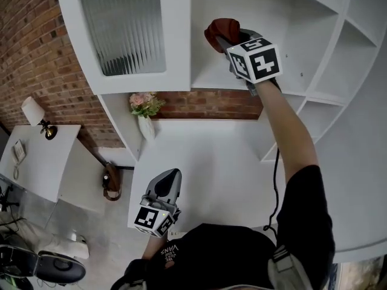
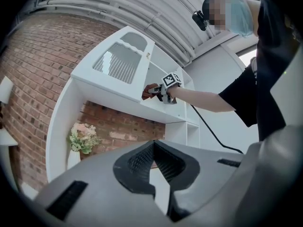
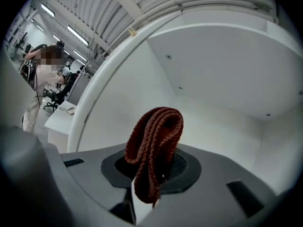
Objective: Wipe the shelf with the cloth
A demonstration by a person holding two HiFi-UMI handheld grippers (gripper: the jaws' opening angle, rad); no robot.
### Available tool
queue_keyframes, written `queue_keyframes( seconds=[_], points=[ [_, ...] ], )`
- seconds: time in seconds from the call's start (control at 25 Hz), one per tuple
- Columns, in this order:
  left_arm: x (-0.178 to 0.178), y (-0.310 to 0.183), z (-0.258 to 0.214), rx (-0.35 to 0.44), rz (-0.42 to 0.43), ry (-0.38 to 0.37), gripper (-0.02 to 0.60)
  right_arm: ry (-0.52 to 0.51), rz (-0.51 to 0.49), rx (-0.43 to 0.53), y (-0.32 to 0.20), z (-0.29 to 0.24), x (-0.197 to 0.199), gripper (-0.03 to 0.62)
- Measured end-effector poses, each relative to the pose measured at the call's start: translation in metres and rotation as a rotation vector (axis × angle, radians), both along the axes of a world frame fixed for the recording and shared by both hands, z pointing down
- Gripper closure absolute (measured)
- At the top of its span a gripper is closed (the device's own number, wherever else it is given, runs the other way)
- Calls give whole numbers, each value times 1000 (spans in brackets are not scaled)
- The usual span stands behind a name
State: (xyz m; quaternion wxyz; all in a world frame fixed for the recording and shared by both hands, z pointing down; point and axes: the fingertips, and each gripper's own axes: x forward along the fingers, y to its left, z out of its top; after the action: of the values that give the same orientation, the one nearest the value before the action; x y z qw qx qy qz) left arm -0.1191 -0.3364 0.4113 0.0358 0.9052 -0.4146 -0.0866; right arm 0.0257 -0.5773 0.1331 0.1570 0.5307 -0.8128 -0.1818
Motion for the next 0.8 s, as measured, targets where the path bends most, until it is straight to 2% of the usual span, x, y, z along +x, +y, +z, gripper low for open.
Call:
queue_keyframes(
  seconds=[0.32,0.64,0.8],
  points=[
    [9,2,5,-6,-77,6,575,123,26,-158,-64,23,-7,498],
    [-3,13,12,-42,-180,11,575,188,27,-317,-105,62,-20,499],
    [-17,19,16,-53,-239,16,575,193,10,-362,-111,76,-28,499]
  ],
)
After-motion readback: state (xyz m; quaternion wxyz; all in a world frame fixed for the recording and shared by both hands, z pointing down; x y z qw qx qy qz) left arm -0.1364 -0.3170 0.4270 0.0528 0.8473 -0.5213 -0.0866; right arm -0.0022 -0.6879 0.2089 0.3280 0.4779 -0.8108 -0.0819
